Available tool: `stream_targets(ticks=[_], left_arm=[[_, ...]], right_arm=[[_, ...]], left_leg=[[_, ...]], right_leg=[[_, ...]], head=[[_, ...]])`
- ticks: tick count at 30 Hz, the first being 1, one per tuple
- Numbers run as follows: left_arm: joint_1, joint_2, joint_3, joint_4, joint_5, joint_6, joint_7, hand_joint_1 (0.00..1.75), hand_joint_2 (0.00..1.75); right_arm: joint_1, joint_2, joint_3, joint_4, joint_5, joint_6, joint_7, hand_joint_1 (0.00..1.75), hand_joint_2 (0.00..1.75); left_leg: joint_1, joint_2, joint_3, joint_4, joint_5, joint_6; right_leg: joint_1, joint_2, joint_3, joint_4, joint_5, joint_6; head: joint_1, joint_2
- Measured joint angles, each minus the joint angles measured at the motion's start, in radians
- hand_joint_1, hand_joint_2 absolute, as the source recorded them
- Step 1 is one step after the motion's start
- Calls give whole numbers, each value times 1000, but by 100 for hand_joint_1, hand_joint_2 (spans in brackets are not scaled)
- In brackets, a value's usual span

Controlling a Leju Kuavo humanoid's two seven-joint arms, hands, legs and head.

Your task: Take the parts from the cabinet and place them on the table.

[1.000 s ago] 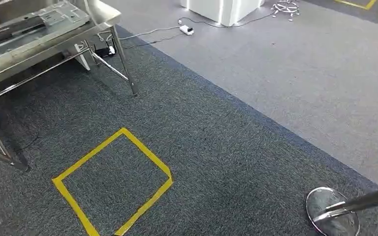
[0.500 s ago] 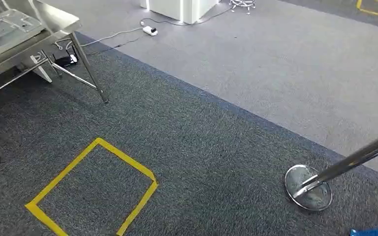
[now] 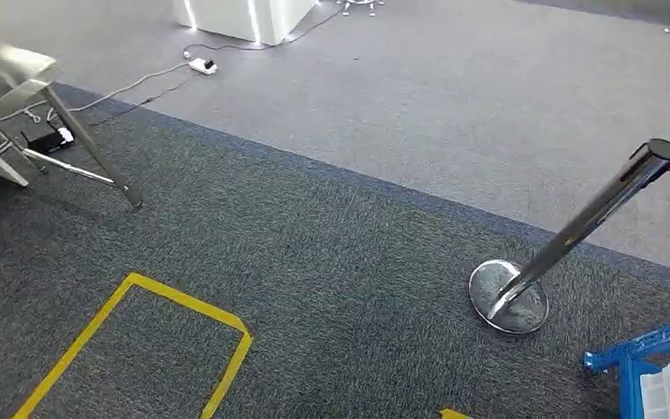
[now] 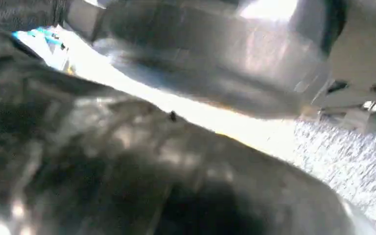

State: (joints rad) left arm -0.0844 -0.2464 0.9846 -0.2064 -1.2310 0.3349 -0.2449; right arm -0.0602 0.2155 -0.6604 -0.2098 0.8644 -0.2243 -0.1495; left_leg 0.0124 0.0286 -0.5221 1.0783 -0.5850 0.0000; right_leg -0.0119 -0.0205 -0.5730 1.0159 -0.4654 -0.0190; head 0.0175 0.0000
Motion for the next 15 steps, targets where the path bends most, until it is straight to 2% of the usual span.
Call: stream_targets(ticks=[2, 3, 4, 5, 6, 7, 8, 9, 11, 12, 13, 14, 15], left_arm=[[4, 0, 0, 0, -3, 0, 5, 0, 0], [5, 0, 0, 0, -3, 1, 8, 0, 0], [7, 0, 0, 0, -3, 2, 9, 0, 0], [7, 0, 0, 0, -3, 2, 10, 0, 0], [7, 0, 0, 0, -3, 5, 11, 0, 0], [7, 0, 0, 0, -3, 8, 12, 0, 0], [7, 0, 0, 0, -3, 11, 13, 0, 0], [10, 0, 0, 0, -3, 11, 15, 0, 0], [4, 0, 0, 0, -4, 20, 17, 0, 0], [3, 0, -1, 0, -4, 25, 19, 0, 0], [3, 0, 0, 0, -3, 30, 23, 0, 0], [3, -1, 0, 0, -3, 33, 26, 0, 0], [4, -1, 0, 0, -3, 35, 28, 0, 0]], right_arm=[[-2, 2, 4, 0, 1, 0, -3, 0, 0], [-2, 3, 4, 0, 1, 0, -4, 0, 0], [-1, 3, 4, 0, 1, -1, -5, 0, 0], [-1, 3, 4, 0, 1, -2, -4, 0, 0], [-1, 3, 4, 0, 1, -3, -4, 0, 0], [-1, 3, 4, 0, 2, -3, -4, 0, 0], [-1, 5, 5, 0, 2, -4, -1, 0, 0], [-3, 6, 4, 0, 2, -5, 2, 0, 0], [-2, 6, 5, 0, 3, -10, 4, 0, 0], [0, 6, 5, 1, 4, -13, 5, 0, 0], [2, 6, 5, 1, 6, -14, 9, 0, 0], [3, 5, 5, 1, 7, -15, 15, 0, 0], [3, 5, 5, 2, 8, -14, 23, 0, 0]], left_leg=[[0, -19, -76, 160, -76, -1], [0, -20, -111, 228, -94, -1], [0, -20, -130, 256, -85, 0], [0, -21, -123, 226, -49, 2], [0, -24, -96, 155, 2, 4], [1, -36, -60, 65, 53, 8], [2, -71, -28, -17, 93, 11], [1, -114, -20, -48, 83, 15], [-2, -99, -21, -52, 85, 18], [-5, -90, -17, -52, 86, 24], [0, -79, -13, -64, 94, 32], [6, -62, -8, -75, 103, 41], [4, -51, -7, -82, 105, 47]], right_leg=[[4, 23, -3, 0, 1, -5], [6, 37, -3, 2, 1, -6], [6, 52, -2, 3, 0, -6], [6, 67, 0, 4, 0, -6], [6, 83, 1, 7, -1, -6], [6, 96, 3, 8, -2, -4], [5, 107, 3, 9, -3, -2], [10, 116, -1, 15, -5, 3], [3, 134, -10, 13, -1, 18], [-1, 144, -10, 9, 3, 26], [3, 154, -12, 7, 5, 33], [1, 129, -13, 21, -4, 32], [8, 75, -34, 62, -39, 34]], head=[[0, 0], [0, 0], [0, 0], [0, 0], [0, 0], [0, 0], [0, 0], [1, 0], [1, 0], [0, 0], [1, 0], [0, 0], [5, 0]])
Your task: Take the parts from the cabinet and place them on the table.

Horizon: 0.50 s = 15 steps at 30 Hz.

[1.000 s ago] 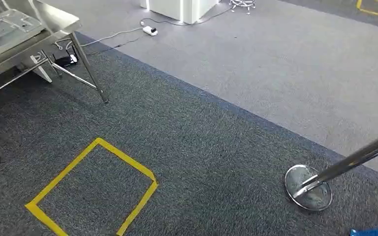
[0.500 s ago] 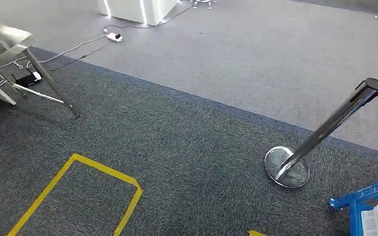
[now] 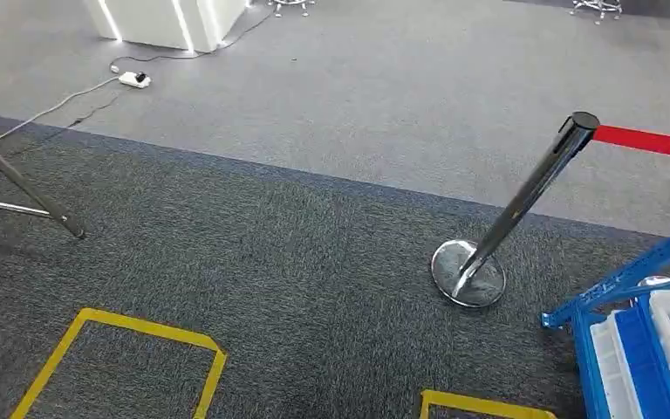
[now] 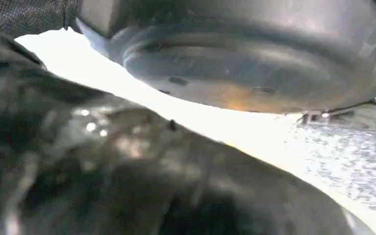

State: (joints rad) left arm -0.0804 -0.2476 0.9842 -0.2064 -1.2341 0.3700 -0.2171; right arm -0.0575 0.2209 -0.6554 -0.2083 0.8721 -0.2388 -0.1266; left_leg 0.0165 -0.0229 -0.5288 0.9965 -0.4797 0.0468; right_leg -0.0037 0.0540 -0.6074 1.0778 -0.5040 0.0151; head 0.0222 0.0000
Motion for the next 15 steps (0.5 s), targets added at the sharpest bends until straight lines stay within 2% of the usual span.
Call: stream_targets(ticks=[1, 2, 3, 4, 5, 6, 7, 8, 9, 10, 12, 13, 14, 15], left_arm=[[1, 0, 0, 0, 0, 2, 2, 0, 0], [5, 0, 0, 0, 0, 3, 6, 0, 0], [7, 0, 0, 0, 0, 3, 6, 0, 0], [6, 0, 0, 0, 3, 3, 6, 0, 0], [6, 0, 0, 0, 5, 3, 5, 0, 0], [4, 0, 0, 0, 5, 2, 1, 0, 0], [2, -1, 0, 0, 5, 0, -2, 0, 0], [2, -1, 0, 0, 5, -1, -2, 0, 0], [2, -1, 0, 0, 5, -2, -3, 0, 0], [2, -1, 0, 0, 4, -3, -3, 0, 0], [-3, -1, 0, 0, 2, -3, -5, 0, 0], [-6, -2, 0, 0, 2, -4, -5, 0, 0], [-6, -2, 0, 0, 1, -5, -6, 0, 0], [-6, -2, 0, 0, 0, -6, -8, 0, 0]], right_arm=[[-2, 0, 0, 0, 1, 2, 5, 0, 0], [-2, 0, 0, 0, 1, 5, 12, 0, 0], [-2, 0, 0, 0, 1, 8, 15, 0, 0], [0, 0, 0, 0, 2, 11, 16, 0, 0], [1, 0, 0, 0, 3, 15, 16, 0, 0], [3, -1, 0, 0, 6, 16, 16, 0, 0], [3, -2, 0, 0, 8, 16, 16, 0, 0], [3, -2, 0, 0, 10, 16, 16, 0, 0], [0, -2, 0, 0, 10, 16, 16, 0, 0], [-1, -2, 0, 0, 10, 16, 12, 0, 0], [2, -2, 0, 0, 10, 17, 1, 0, 0], [3, -2, 0, 0, 10, 16, -7, 0, 0], [3, -2, 0, 0, 9, 15, -11, 0, 0], [2, -2, 0, 0, 9, 16, -15, 0, 0]], left_leg=[[-2, 13, -2, 0, 1, 2], [-4, 27, -2, 1, -1, 4], [-5, 44, -2, 1, -3, 5], [-6, 58, -2, 1, -4, 5], [-6, 70, -1, 1, -6, 5], [-6, 81, 2, 1, -8, 3], [-5, 92, 6, 2, -12, -1], [-6, 101, 11, 5, -17, -6], [-13, 108, 10, 9, -24, -15], [-13, 114, 13, 12, -28, -21], [-12, 129, 22, 7, -28, -30], [-11, 140, 27, 6, -29, -36], [-6, 126, 26, 13, -41, -44], [-4, 81, 15, 43, -65, -47]], right_leg=[[0, -23, -33, 67, -40, 4], [-2, -35, -73, 149, -80, 7], [-4, -41, -106, 217, -103, 11], [-7, -44, -121, 245, -103, 13], [-10, -46, -111, 227, -81, 15], [-12, -51, -77, 164, -43, 16], [-13, -65, -24, 66, 3, 16], [-12, -103, 28, -24, 36, 14], [-3, -130, 40, -51, 26, 7], [-2, -114, 39, -54, 32, 0], [3, -97, 35, -52, 28, -8], [2, -86, 36, -58, 32, -16], [-8, -76, 45, -68, 39, -24], [-7, -68, 45, -70, 40, -27]], head=[[0, 0], [0, 0], [0, 0], [0, 0], [0, 0], [0, 0], [0, 0], [0, 0], [0, 0], [-1, 0], [-1, 0], [-1, 0], [-1, 0], [-1, 0]])
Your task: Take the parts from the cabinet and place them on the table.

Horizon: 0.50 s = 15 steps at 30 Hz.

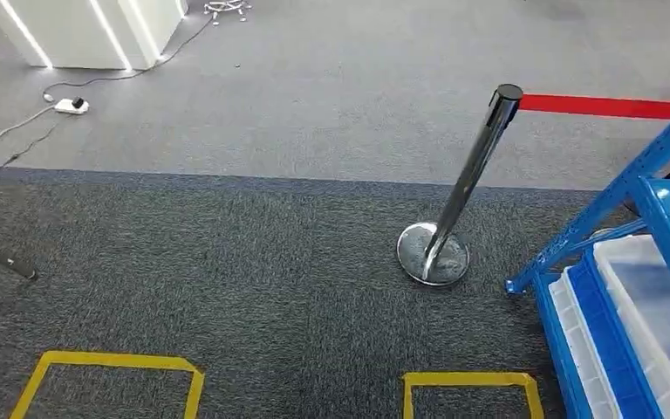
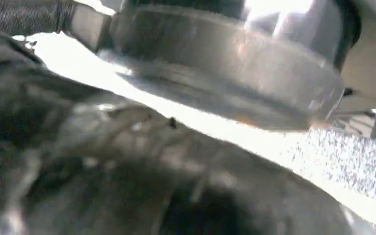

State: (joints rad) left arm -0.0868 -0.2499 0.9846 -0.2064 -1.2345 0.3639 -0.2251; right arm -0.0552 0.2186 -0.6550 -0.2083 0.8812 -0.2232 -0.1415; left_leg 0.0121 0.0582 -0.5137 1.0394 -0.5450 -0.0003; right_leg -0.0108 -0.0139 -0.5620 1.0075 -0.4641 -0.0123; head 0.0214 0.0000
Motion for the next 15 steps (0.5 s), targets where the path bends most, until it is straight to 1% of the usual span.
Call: stream_targets(ticks=[1, 2, 3, 4, 5, 6, 7, 8, 9, 10, 11, 12, 13, 14, 15], left_arm=[[0, 0, 0, 0, 0, 0, -2, 0, 0], [1, 0, 0, 0, 0, 0, -3, 0, 0], [1, 0, 0, 0, 0, 0, -4, 0, 0], [3, 0, 0, 0, 1, 0, -6, 0, 0], [4, 0, 0, 0, 1, 0, -6, 0, 0], [4, 0, 0, 0, 2, 0, -7, 0, 0], [4, 0, 0, 0, 2, 0, -8, 0, 0], [3, 0, 0, 0, 2, 0, -8, 0, 0], [5, 1, 0, 0, 2, 0, -8, 0, 0], [5, 3, 1, 0, 3, 0, -8, 0, 0], [5, 3, 0, 0, 3, 0, -7, 0, 0], [2, 3, 0, 0, 2, 0, -6, 0, 0], [0, 3, 0, 0, 2, 0, -4, 0, 0], [1, 1, 1, 0, 5, 0, 0, 0, 0], [1, 1, 1, 0, 5, 0, 1, 0, 0]], right_arm=[[-2, 0, 0, 0, 0, 0, -3, 0, 0], [-3, 0, 0, 0, 0, 0, -6, 0, 0], [-4, 0, 0, 0, 0, 0, -7, 0, 0], [-4, 0, 0, 0, 1, 0, -8, 0, 0], [-3, 0, 0, 0, 2, 0, -7, 0, 0], [-3, 0, 0, 0, 2, 0, -7, 0, 0], [-4, 0, 0, 0, 3, 0, -6, 0, 0], [-4, 1, 0, 0, 3, 0, -6, 0, 0], [-4, 2, 0, 0, 3, 0, -6, 0, 0], [-8, 2, 0, 0, 3, 0, -6, 0, 0], [-8, 3, 0, 0, 3, 0, -5, 0, 0], [-7, 3, 0, 0, 3, -1, -5, 0, 0], [-5, 2, 0, 1, 3, -1, -3, 0, 0], [-5, 2, 0, 1, 3, -3, -1, 0, 0], [-4, 2, 0, 1, 3, -4, 3, 0, 0]], left_leg=[[1, -29, -30, 63, -39, -1], [1, -42, -70, 147, -79, -2], [1, -48, -109, 227, -108, -4], [1, -49, -135, 276, -113, -3], [1, -49, -138, 272, -91, -1], [1, -50, -121, 225, -51, 3], [1, -55, -88, 146, -2, 6], [1, -80, -49, 51, 49, 12], [1, -135, -27, -6, 56, 19], [4, -150, -23, -27, 53, 19], [0, -139, -22, -22, 54, 20], [-2, -132, -23, -20, 54, 21], [-3, -122, -21, -24, 56, 24], [12, -106, -15, -43, 66, 36], [6, -90, -10, -48, 69, 42]], right_leg=[[0, 7, -2, 0, 1, -7], [2, 18, -3, 0, 1, -9], [4, 31, -3, 1, 1, -10], [5, 43, -3, 2, 1, -10], [6, 57, -1, 2, 1, -11], [6, 71, 0, 3, 1, -11], [6, 86, 1, 5, 1, -10], [6, 98, 2, 8, -1, -8], [3, 108, -1, 9, -1, -6], [8, 119, -8, 16, -2, 1], [3, 127, -14, 15, 2, 8], [0, 138, -17, 12, 5, 13], [-1, 150, -17, 8, 9, 20], [3, 156, -17, 13, 6, 27], [9, 98, -26, 35, -13, 28]], head=[[-2, 0], [-2, 0], [-2, 0], [-2, 0], [-1, 0], [-2, 0], [-2, 0], [-2, 0], [-1, 0], [-1, 0], [-2, 0], [-2, 0], [-1, 0], [-1, 0], [0, 0]])
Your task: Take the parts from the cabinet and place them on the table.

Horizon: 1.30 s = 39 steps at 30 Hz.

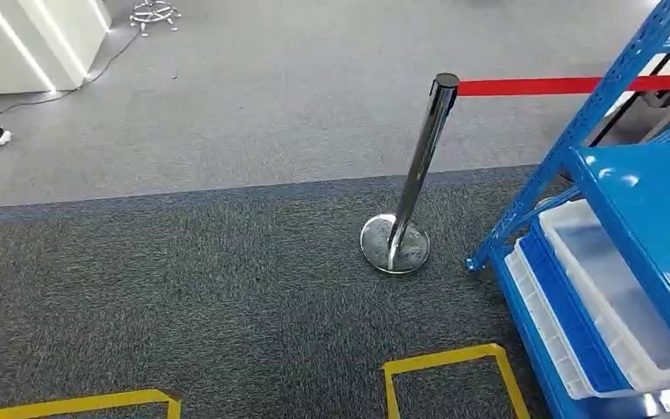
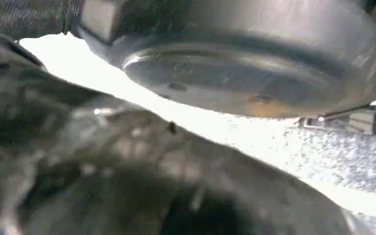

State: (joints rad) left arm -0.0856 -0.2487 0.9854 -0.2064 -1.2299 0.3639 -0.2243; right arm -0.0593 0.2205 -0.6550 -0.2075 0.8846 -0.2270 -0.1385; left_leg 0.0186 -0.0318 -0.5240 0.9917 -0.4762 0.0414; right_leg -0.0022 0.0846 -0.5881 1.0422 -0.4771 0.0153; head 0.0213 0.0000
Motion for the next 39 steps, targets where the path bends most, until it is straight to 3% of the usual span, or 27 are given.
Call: stream_targets(ticks=[1, 3, 4, 5, 6, 8, 9, 10, 14, 15, 17, 19, 20, 21, 23, 24, 25, 27, 29, 30, 31, 32, 34, 35, 36, 37, 39], left_arm=[[0, 0, 0, 0, 0, 0, 0, 0, 0], [5, 0, 0, 0, 2, 0, 3, 0, 0], [7, 0, 1, 0, 3, 0, 3, 0, 0], [7, 0, 2, 0, 6, 0, 3, 0, 0], [6, 0, 2, 0, 11, 0, 3, 0, 0], [4, 0, 3, 0, 20, 0, -1, 0, 0], [4, 0, 4, 0, 27, 1, -7, 0, 0], [4, 0, 8, 0, 38, 2, -14, 0, 0], [-4, 0, 24, 0, 56, 3, -23, 0, 0], [-6, 0, 27, 0, 56, 3, -24, 0, 0], [-6, 0, 32, 0, 58, 3, -29, 0, 0], [-2, 0, 36, 0, 66, 3, -30, 0, 0], [-1, 0, 38, 0, 69, 4, -30, 0, 0], [-1, 0, 42, 0, 72, 5, -31, 0, 0], [-2, 0, 49, 0, 75, 5, -32, 0, 0], [-2, 0, 52, 0, 75, 5, -33, 0, 0], [0, 2, 55, 0, 75, 5, -33, 0, 0], [-3, 2, 56, 0, 77, 5, -33, 0, 0], [-8, 1, 57, 0, 77, 5, -33, 0, 0], [-8, -2, 57, 0, 78, 5, -32, 0, 0], [-7, -2, 57, 0, 78, 6, -32, 0, 0], [-6, -2, 58, 0, 78, 5, -32, 0, 0], [-2, -2, 59, 0, 77, 5, -29, 0, 0], [-1, -2, 59, 0, 77, 5, -27, 0, 0], [-1, -2, 59, 0, 77, 5, -26, 0, 0], [-2, -2, 60, 0, 77, 5, -24, 0, 0], [-3, -2, 60, 0, 77, 5, -23, 0, 0]], right_arm=[[-1, 0, 0, 0, 0, 0, 3, 0, 0], [-2, 0, 0, 0, 1, 2, 6, 0, 0], [-2, -1, 0, 0, 2, 3, 7, 0, 0], [0, -1, 0, 0, 4, 3, 9, 0, 0], [2, -1, 0, 0, 6, 3, 9, 0, 0], [3, -3, 0, 0, 8, 1, 8, 0, 0], [2, -3, 0, 0, 9, -1, 3, 0, 0], [-1, -3, 1, 0, 11, -2, -1, 0, 0], [1, -2, 1, 0, 14, -13, -14, 0, 0], [1, -2, 1, 0, 14, -15, -16, 0, 0], [-4, -2, 1, 0, 14, -13, -18, 0, 0], [-7, -2, 1, 0, 14, -12, -23, 0, 0], [-6, -2, 1, 0, 14, -12, -26, 0, 0], [-6, -3, 1, 0, 14, -11, -27, 0, 0], [-7, -3, 1, 0, 16, -9, -27, 0, 0], [-7, -2, 1, 0, 16, -9, -26, 0, 0], [-9, -2, 1, 0, 16, -9, -25, 0, 0], [-8, -2, 1, 0, 15, -10, -23, 0, 0], [-4, -3, 1, 0, 11, -13, -23, 0, 0], [-3, -4, 1, 0, 10, -14, -23, 0, 0], [-4, -5, 1, 0, 10, -14, -23, 0, 0], [-6, -5, 1, 0, 8, -14, -23, 0, 0], [-6, -6, 1, 0, 4, -14, -23, 0, 0], [-5, -6, 0, 0, 2, -14, -23, 0, 0], [-4, -6, -1, 0, 0, -14, -23, 0, 0], [-2, -7, -2, 0, -1, -14, -22, 0, 0], [-2, -9, -3, 0, -2, -15, -18, 0, 0]], left_leg=[[-1, 13, -1, -1, 1, 7], [-6, 44, -3, 0, -1, 9], [-6, 60, -4, 1, -2, 9], [-6, 74, -4, 1, -3, 8], [-6, 86, -3, 3, -5, 7], [-5, 105, 2, 6, -12, 0], [-6, 114, 6, 11, -17, -7], [-14, 120, 5, 14, -22, -15], [-9, 145, 18, 12, -30, -38], [-4, 115, 16, 27, -45, -47], [-4, 56, -42, 154, -121, -49], [-5, 43, -115, 305, -182, -47], [-5, 42, -129, 331, -177, -45], [-5, 41, -120, 304, -146, -42], [-5, 29, -57, 152, -50, -34], [-5, -5, -21, 62, -9, -28], [-4, -46, -12, 37, -25, -24], [-9, -33, -10, 29, -22, -23], [-8, -14, -5, 20, -15, -13], [0, 5, 0, 9, -7, -3], [-1, 13, 1, 4, -5, 4], [-3, 28, 0, 4, -5, 6], [-5, 57, -1, 5, -7, 8], [-5, 71, -1, 6, -9, 7], [-5, 84, 0, 6, -10, 7], [-5, 96, 3, 6, -13, 6], [-5, 115, 13, 7, -20, -2]], right_leg=[[0, -39, -29, 57, -39, 1], [-4, -68, -104, 213, -111, 6], [-6, -73, -133, 270, -127, 8], [-9, -76, -140, 281, -116, 11], [-12, -80, -119, 241, -84, 13], [-15, -108, -20, 61, 3, 14], [-13, -149, 19, -15, 13, 11], [-4, -158, 21, -18, 9, 4], [-5, -115, 18, -25, 13, -20], [-9, -107, 21, -30, 17, -25], [-8, -93, 17, -31, 20, -34], [-4, -68, 14, -29, 20, -38], [-3, -54, 14, -27, 20, -38], [-2, -39, 14, -24, 19, -39], [-2, -9, 15, -19, 18, -37], [-2, 3, 14, -17, 17, -36], [2, 11, 10, -14, 17, -32], [-6, 30, 1, -13, 21, -19], [-7, 52, -2, -19, 27, -4], [-6, 24, -2, -9, 19, -2], [0, -28, -18, 24, -9, 1], [-1, -54, -52, 91, -50, 4], [-5, -71, -125, 243, -114, 9], [-7, -74, -145, 283, -118, 12], [-10, -76, -138, 269, -97, 15], [-12, -82, -104, 205, -55, 16], [-11, -119, -5, 26, 24, 11]], head=[[5, 0], [5, 0], [6, 0], [5, 0], [6, 0], [6, 0], [6, 0], [5, 0], [5, 0], [5, 0], [4, 0], [4, 0], [4, 0], [4, 0], [4, 0], [4, 0], [5, 0], [5, 0], [4, 0], [4, 0], [7, 0], [6, 0], [7, 0], [6, 0], [7, 0], [6, 0], [6, 0]])
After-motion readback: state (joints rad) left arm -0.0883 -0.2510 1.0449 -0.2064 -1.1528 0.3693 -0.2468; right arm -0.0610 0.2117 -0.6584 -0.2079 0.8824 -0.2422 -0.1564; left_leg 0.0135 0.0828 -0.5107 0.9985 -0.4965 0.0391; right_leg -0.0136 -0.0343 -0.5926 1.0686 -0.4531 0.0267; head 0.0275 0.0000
